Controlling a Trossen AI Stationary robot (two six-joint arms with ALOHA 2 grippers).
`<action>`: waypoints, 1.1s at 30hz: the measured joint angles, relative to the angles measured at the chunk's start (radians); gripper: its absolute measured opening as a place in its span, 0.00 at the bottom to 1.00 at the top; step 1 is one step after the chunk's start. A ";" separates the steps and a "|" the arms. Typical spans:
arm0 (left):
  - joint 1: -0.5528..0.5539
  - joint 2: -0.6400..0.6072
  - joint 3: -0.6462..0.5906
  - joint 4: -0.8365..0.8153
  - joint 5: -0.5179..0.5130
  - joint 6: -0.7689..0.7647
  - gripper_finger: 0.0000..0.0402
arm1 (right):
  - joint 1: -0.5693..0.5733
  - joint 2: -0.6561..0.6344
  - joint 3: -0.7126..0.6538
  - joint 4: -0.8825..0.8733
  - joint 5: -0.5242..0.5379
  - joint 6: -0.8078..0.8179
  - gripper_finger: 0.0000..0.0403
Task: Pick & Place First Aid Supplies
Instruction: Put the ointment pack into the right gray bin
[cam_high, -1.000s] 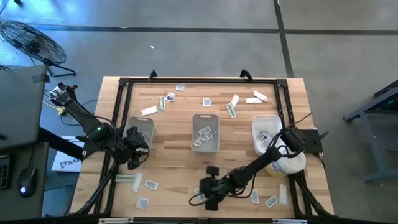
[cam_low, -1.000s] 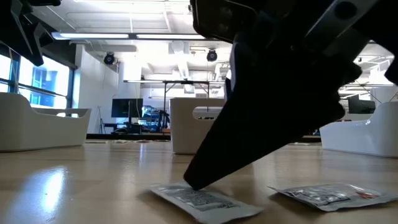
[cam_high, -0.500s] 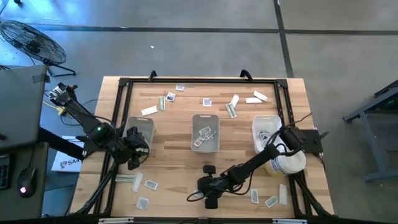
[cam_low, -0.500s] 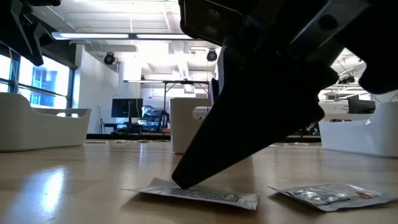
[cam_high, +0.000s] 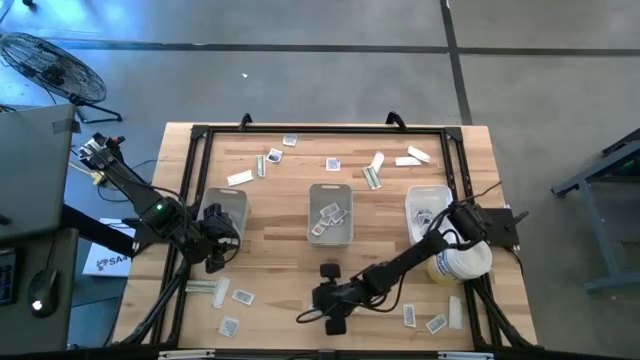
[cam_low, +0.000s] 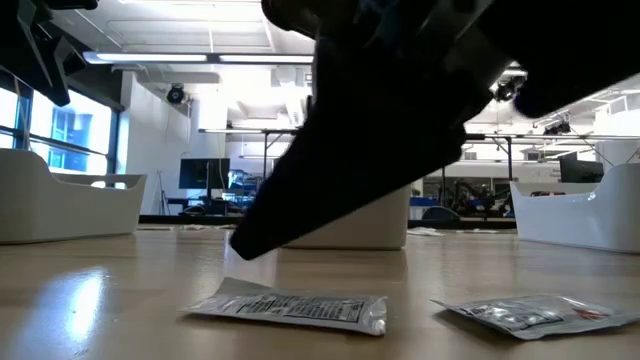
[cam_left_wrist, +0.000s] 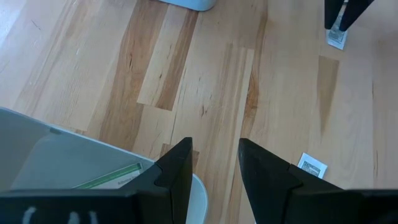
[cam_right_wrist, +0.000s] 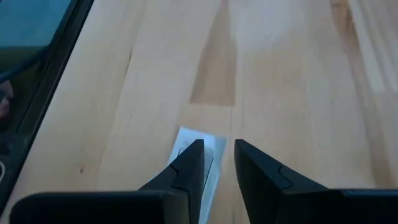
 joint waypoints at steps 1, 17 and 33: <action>0.000 0.000 0.000 0.000 0.000 0.000 0.32 | 0.000 0.001 -0.004 0.014 -0.006 -0.015 0.21; 0.000 0.000 0.000 0.000 0.000 0.000 0.32 | -0.021 0.043 -0.014 0.051 -0.031 -0.080 0.21; 0.000 0.000 0.000 0.000 0.000 0.000 0.32 | -0.058 0.048 -0.016 -0.008 -0.041 -0.086 0.01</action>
